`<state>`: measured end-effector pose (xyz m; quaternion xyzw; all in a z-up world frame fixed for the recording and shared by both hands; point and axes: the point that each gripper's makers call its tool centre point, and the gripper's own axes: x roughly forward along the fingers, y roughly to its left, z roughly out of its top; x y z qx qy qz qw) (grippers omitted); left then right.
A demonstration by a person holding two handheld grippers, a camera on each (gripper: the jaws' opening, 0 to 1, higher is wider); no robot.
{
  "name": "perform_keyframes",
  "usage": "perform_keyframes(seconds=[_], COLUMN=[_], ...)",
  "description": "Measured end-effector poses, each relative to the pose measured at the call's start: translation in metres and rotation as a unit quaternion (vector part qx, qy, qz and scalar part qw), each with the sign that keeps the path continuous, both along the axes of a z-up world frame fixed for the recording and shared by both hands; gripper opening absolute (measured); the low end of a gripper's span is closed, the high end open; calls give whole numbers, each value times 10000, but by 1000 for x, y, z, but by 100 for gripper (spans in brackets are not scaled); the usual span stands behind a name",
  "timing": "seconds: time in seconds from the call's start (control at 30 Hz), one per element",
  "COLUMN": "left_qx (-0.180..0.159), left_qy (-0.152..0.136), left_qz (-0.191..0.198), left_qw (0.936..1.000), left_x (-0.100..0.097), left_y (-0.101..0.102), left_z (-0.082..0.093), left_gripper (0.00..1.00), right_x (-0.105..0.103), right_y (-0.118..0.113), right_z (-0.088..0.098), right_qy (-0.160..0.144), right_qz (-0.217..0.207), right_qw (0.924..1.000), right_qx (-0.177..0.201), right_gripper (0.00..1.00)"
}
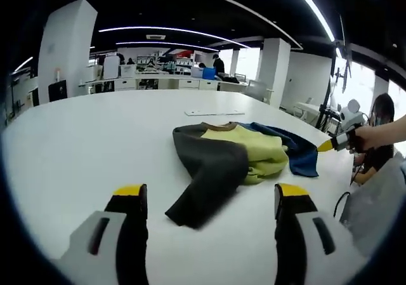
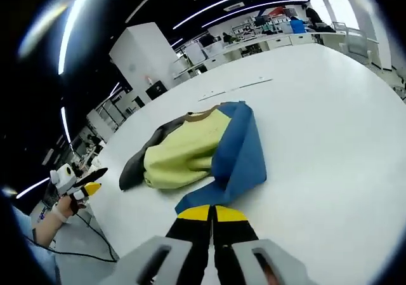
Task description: Fold the garment on the visible template until the final outline fits inside the template.
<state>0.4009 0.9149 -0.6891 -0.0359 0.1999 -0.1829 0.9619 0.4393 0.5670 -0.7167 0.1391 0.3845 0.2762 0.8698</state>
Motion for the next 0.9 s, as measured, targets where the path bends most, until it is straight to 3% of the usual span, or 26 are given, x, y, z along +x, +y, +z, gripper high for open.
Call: perform_keyframes(seconds=[0.43,0.9], left_qx=[13,52], left_qy=[-13,64], left_qz=[44,94], left_qw=[10000,9999], left_x=[2,2], left_y=[2,5], left_z=[1,-3], left_gripper=[78,78], right_x=[22,46], right_y=[-67,-115], right_z=[1,-18], right_qy=[188,481], right_qz=[-14,71], right_qw=[9977,9848], right_qx=[-653,-1670], right_gripper=[0,0])
